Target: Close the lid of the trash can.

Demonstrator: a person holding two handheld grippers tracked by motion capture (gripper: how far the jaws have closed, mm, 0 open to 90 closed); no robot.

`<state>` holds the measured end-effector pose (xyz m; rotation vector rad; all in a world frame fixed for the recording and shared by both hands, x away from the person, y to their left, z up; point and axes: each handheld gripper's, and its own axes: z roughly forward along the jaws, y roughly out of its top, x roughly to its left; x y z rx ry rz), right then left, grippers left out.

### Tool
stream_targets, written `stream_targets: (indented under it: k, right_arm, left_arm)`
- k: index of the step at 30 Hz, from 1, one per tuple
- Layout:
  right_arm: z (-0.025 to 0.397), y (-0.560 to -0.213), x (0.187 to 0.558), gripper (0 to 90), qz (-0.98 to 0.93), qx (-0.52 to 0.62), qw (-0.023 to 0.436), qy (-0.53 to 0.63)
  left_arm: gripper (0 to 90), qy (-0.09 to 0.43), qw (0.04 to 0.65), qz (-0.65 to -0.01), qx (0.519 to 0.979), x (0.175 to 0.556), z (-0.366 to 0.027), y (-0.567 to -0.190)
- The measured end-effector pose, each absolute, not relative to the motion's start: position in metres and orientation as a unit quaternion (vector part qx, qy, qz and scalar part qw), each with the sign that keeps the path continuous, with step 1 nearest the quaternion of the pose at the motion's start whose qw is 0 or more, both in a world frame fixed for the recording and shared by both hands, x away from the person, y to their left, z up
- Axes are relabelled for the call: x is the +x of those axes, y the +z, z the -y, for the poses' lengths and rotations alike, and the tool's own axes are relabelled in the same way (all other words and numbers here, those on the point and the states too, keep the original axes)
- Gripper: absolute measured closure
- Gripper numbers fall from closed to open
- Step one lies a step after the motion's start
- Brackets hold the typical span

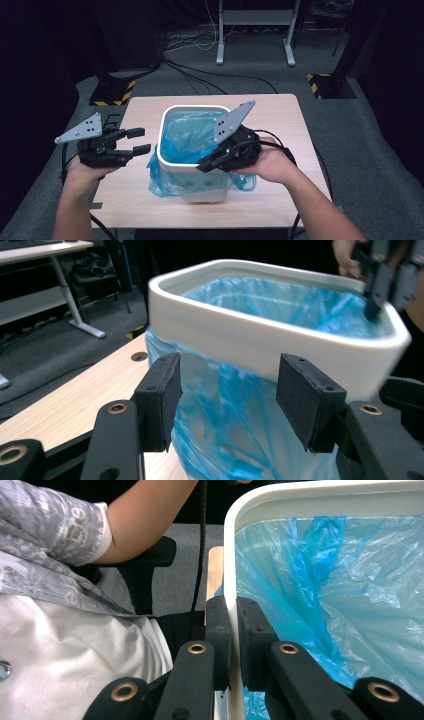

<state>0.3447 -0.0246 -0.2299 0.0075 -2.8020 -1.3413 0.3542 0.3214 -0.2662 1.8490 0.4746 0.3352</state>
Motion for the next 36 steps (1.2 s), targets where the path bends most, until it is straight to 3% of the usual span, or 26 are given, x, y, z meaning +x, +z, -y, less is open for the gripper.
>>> stream_targets:
  k: [13, 24, 29, 33, 36]
  right_arm:
    - [0.025, -0.234, 0.347, 84.7, 0.903, 0.000, 0.024, -0.429]
    - [0.029, -0.245, 0.343, 83.4, 0.897, -0.003, 0.009, -0.442]
    - [0.035, -0.249, 0.342, 66.7, 0.885, -0.002, 0.024, -0.466]
    - [0.044, -0.249, 0.333, 55.7, 0.871, -0.008, 0.002, -0.492]
    - [0.062, -0.245, 0.332, 55.1, 0.849, -0.023, -0.009, -0.528]
  left_arm:
    - [39.8, 0.139, 0.568, -0.181, 0.791, 0.365, -0.295, -0.240]
    - [39.1, 0.118, 0.536, -0.199, 0.812, 0.379, -0.279, -0.264]
    - [38.4, 0.118, 0.549, -0.201, 0.802, 0.379, -0.285, -0.266]
    - [37.7, 0.130, 0.557, -0.203, 0.795, 0.372, -0.293, -0.266]
    - [37.5, 0.132, 0.567, -0.208, 0.786, 0.366, -0.304, -0.267]
